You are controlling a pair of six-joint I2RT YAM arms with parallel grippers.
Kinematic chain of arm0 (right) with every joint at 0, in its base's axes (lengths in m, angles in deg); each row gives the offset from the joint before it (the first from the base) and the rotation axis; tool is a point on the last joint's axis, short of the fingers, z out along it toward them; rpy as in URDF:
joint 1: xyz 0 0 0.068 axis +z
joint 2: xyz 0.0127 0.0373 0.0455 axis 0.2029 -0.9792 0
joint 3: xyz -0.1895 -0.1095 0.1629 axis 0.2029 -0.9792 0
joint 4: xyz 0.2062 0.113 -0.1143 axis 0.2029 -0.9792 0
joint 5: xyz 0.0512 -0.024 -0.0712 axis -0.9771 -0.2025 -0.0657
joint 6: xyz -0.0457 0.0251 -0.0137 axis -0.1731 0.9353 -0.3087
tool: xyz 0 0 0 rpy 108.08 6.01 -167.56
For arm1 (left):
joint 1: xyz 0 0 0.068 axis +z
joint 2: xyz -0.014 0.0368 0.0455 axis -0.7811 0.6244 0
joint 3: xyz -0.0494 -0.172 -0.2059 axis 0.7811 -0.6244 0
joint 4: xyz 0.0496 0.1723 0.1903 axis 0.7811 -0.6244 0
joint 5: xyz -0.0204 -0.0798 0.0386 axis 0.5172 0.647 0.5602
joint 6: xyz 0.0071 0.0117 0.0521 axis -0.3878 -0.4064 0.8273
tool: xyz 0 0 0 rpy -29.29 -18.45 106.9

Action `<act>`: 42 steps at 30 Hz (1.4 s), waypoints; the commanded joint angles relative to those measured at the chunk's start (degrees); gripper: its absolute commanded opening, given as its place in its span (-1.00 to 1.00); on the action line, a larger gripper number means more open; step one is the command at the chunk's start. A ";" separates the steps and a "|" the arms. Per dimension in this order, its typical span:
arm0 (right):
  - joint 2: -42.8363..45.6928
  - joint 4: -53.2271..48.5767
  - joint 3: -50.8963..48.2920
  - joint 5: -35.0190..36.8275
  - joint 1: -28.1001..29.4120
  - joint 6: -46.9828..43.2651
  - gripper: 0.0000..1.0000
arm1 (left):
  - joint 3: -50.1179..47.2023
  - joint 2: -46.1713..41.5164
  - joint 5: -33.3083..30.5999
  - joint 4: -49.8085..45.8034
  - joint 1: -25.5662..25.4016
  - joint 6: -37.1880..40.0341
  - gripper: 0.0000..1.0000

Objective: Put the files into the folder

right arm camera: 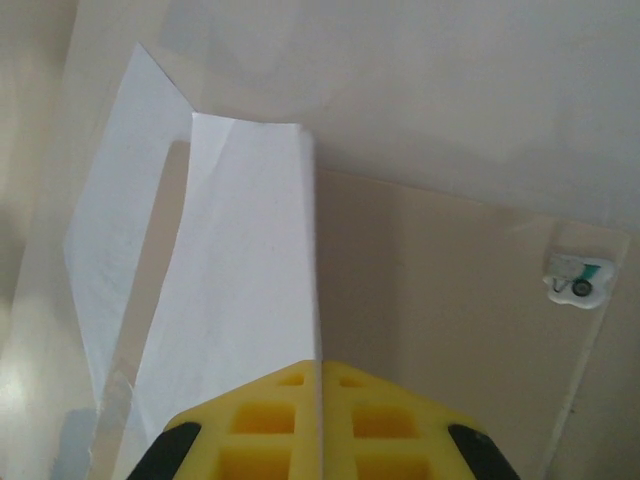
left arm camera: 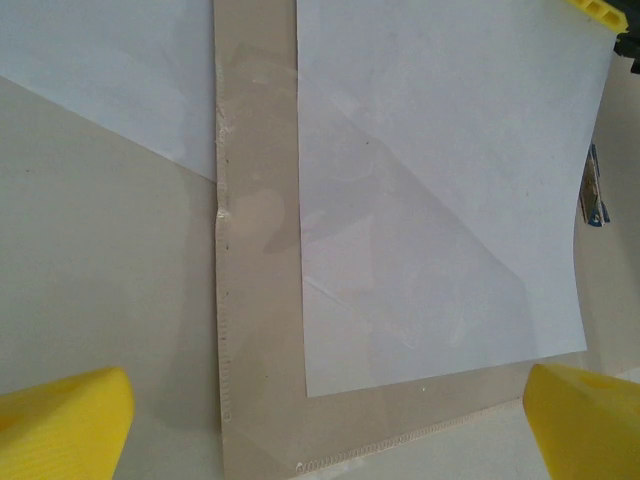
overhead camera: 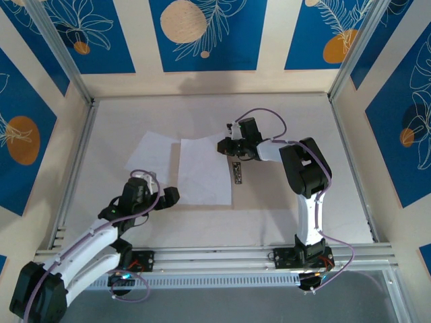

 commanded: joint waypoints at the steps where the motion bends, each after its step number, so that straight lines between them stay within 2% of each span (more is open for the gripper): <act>1: 1.65 1.52 -0.64 -1.27 0.89 1.41 -0.98 | -0.72 0.29 1.13 1.42 0.89 -0.42 1.00; 15: 0.95 -0.14 1.11 -0.26 1.71 0.15 -0.98 | -0.80 1.35 1.90 2.17 1.45 -0.59 1.00; 24: 2.26 -3.29 2.53 2.59 -0.48 -4.21 -0.98 | -0.82 1.70 2.42 2.28 1.77 -0.55 1.00; 32: 2.24 -1.65 1.49 0.48 -0.83 -3.01 -0.98 | -0.64 3.35 3.22 3.13 2.19 -0.59 1.00; 42: 2.13 -2.33 1.48 -1.48 2.21 -4.11 -0.98 | -0.80 3.29 3.32 3.18 2.47 -0.84 1.00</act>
